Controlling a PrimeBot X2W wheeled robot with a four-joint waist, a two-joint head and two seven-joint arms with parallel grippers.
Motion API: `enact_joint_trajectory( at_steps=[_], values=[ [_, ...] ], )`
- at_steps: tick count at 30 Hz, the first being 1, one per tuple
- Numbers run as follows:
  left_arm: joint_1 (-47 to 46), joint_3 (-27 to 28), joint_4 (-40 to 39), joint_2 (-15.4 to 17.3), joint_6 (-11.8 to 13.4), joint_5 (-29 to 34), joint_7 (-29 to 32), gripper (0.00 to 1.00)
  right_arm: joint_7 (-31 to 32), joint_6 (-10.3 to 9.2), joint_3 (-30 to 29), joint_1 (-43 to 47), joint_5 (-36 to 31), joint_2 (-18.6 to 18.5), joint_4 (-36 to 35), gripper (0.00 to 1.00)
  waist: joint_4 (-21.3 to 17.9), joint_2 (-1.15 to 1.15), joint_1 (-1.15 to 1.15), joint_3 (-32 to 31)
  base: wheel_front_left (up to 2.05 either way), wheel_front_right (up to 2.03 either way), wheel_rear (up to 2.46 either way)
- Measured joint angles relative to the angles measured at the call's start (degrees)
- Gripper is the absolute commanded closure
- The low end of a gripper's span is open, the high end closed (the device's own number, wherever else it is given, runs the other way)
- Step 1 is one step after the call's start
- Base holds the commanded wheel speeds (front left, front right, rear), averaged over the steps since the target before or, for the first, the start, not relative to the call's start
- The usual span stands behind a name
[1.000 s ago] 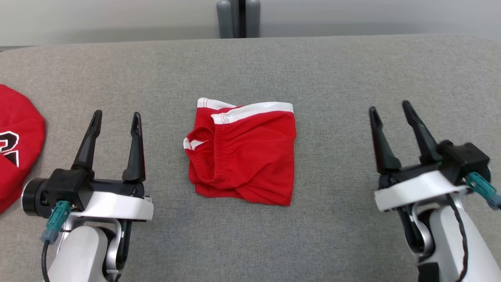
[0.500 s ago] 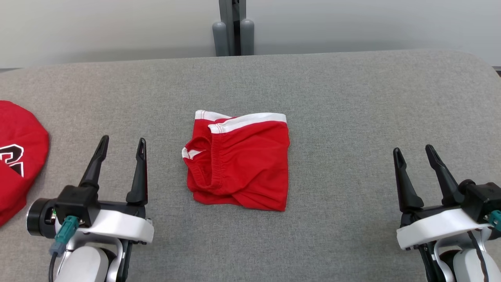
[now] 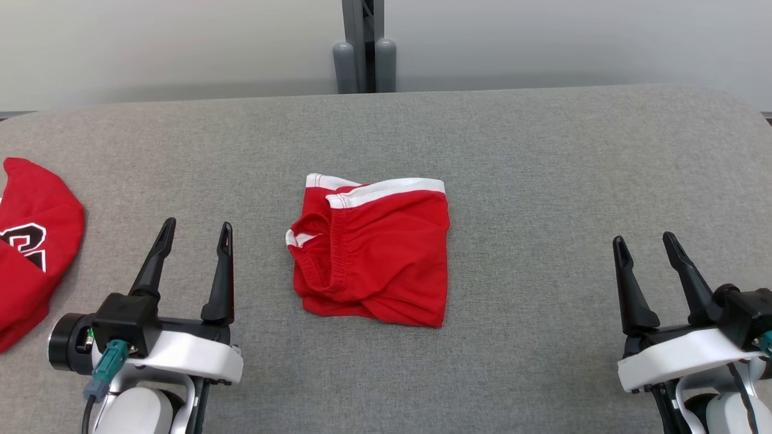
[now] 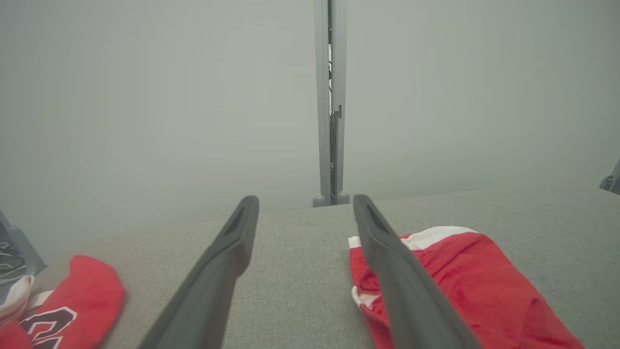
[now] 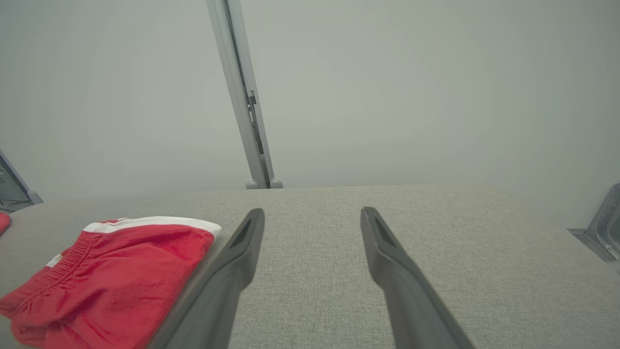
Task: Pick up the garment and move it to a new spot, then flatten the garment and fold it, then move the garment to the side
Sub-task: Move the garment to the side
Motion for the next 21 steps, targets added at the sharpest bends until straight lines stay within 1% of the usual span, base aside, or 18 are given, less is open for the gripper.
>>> enact_joint_trajectory(
  at_steps=[4, 7, 12, 16, 17, 21],
  values=[
    [-0.25, -0.59, 0.11, -0.27, -0.01, -0.01, -0.01, 0.00, 0.89, 0.00, -0.02, 0.01, -1.70, -0.01, -0.53, 0.00, 0.77, 0.00, 0.00, -0.02, 0.00, 0.00, 0.00],
    [-1.01, -0.85, 0.49, -0.69, -0.07, -0.31, -0.36, 0.00, 1.66, 0.01, 1.09, -0.02, -3.14, -0.02, -0.89, 0.00, 1.96, 0.00, 0.00, 0.18, 0.00, 0.00, 0.00],
    [-1.70, -2.09, 1.66, -2.09, -0.63, -0.43, -1.22, 0.00, 3.13, 0.00, 6.08, -1.28, -5.30, 0.01, 0.65, 0.00, 4.89, 0.00, 0.00, 0.75, 0.00, 0.00, 0.00],
    [-2.62, -3.04, 2.66, -2.78, -1.38, -0.46, -1.80, 0.00, 3.39, 0.01, 10.47, -3.35, -5.30, 0.04, 5.52, 0.00, 7.62, 0.00, 0.00, 1.44, 0.00, 0.00, 0.00],
    [-2.62, -3.04, 2.66, -2.78, -1.38, -0.46, -1.80, 0.00, 3.39, 0.01, 10.47, -3.35, -5.30, 0.04, 5.52, 0.00, 7.62, 0.00, 0.00, 1.44, 0.00, 0.00, 0.00],
    [-3.35, -4.04, 3.72, -3.83, -1.94, -0.64, -2.22, 0.00, 3.19, 0.01, 13.37, -6.10, -4.39, 0.12, 11.70, 0.00, 10.43, 0.00, 0.00, 2.27, 0.00, 0.00, 0.00]
  ],
)
